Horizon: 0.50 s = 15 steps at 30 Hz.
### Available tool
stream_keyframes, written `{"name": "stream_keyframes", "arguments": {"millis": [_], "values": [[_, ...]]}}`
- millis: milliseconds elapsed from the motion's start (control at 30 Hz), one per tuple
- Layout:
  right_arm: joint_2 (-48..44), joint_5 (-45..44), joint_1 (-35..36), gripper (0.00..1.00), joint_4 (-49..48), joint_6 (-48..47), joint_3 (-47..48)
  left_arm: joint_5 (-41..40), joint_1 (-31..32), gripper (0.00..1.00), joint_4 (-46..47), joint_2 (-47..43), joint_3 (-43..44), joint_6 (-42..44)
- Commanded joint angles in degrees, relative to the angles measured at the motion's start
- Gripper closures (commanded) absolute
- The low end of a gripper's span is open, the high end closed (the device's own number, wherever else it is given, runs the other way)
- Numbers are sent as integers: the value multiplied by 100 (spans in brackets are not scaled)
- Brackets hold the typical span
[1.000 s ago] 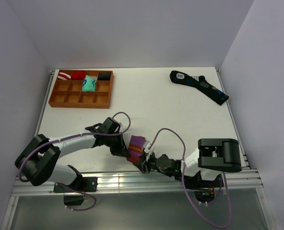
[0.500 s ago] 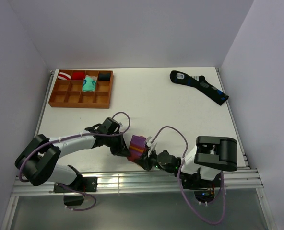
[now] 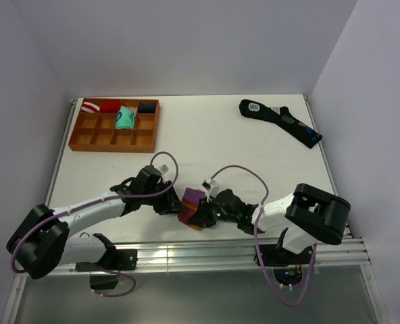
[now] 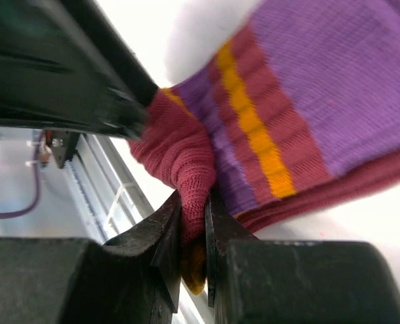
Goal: Roll the socks
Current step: Roll the sock at the center of the board.
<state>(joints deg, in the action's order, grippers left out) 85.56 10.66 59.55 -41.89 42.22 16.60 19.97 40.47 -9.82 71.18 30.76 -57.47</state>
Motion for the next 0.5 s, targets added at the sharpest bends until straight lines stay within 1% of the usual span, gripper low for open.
{"name": "stream_keyframes", "arguments": {"millis": [0, 33, 67, 100, 167, 200, 233, 333, 367, 467], "values": [[-206, 902, -347, 87, 1163, 594, 273, -484, 22, 61, 797, -411, -254, 219], [-215, 999, -435, 87, 1331, 656, 343, -546, 40, 61, 928, -490, -333, 210], [-241, 1174, -548, 88, 1620, 674, 457, -729, 58, 61, 1208, -639, -465, 228], [-276, 1297, -593, 88, 1736, 700, 510, -922, 101, 60, 1272, -701, -501, 289], [-242, 1587, -786, 90, 1894, 814, 616, -1414, 312, 60, 1473, -841, -667, 333], [-163, 1832, -865, 91, 1956, 849, 660, -1617, 417, 60, 1762, -886, -720, 394], [-119, 1913, -927, 91, 2070, 893, 712, -1880, 696, 59, 1834, -904, -764, 412], [40, 2247, -1112, 94, 2316, 998, 880, -2329, 1102, 60, 2361, -991, -1019, 500], [49, 2326, -1164, 96, 2369, 1025, 906, -2487, 1191, 60, 2441, -1096, -1168, 500], [119, 2652, -1349, 97, 2501, 1166, 959, -2796, 1323, 59, 2924, -1403, -1537, 640]]}}
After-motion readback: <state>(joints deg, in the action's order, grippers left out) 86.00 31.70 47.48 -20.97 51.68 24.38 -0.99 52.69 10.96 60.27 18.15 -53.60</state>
